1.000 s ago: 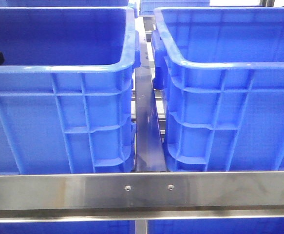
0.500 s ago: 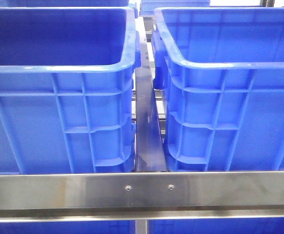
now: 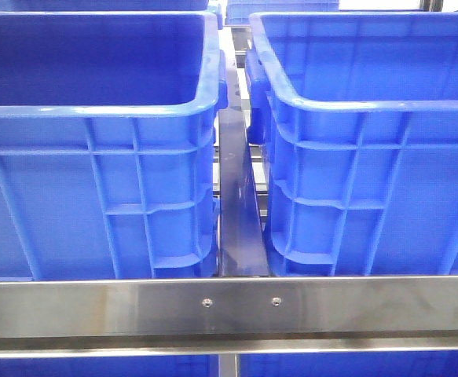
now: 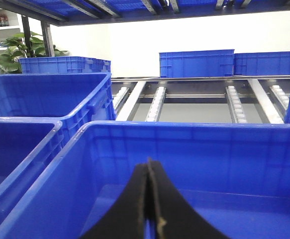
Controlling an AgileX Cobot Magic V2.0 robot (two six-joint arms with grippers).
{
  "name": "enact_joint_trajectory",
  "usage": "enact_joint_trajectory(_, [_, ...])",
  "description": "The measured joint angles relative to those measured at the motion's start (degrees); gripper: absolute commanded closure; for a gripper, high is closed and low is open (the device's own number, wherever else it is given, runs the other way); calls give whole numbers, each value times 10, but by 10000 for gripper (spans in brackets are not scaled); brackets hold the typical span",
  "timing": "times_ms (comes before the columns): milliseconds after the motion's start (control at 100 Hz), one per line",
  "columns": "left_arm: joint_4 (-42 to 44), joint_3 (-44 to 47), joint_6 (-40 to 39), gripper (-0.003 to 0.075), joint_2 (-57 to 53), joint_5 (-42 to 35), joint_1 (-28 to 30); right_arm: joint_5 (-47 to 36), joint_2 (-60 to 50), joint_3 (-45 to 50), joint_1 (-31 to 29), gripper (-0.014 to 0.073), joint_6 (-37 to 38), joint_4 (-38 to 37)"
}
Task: Pick red and yellow buttons and place in box
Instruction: 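Close the left gripper on the yellow button and lift it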
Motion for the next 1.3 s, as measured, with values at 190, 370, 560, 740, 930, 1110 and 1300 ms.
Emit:
enact_joint_trajectory(190, [-122, 26, 115, 584, -82, 6, 0, 2, 0, 0, 0, 662, 0, 0])
enact_joint_trajectory(370, [-253, 28, 235, 584, -132, 31, 0, 21, 0, 0, 0, 662, 0, 0])
enact_joint_trajectory(560, [-363, 28, 334, 585, -140, 72, 0, 54, 0, 0, 0, 631, 0, 0])
enact_joint_trajectory(740, [-440, 28, 405, 585, -140, 107, 0, 138, 1, 0, 0, 328, 0, 0])
enact_joint_trajectory(930, [-489, 28, 456, 585, -141, 136, -13, 227, 22, 0, 0, -5, 0, 31])
enact_joint_trajectory(1110, [-494, 28, 473, 584, -141, 142, -75, 338, 75, 0, 0, 15, 9, 78])
enact_joint_trajectory(1300, [-495, 28, 478, 585, -141, 144, -136, 487, 169, -28, 0, 15, 59, 79])
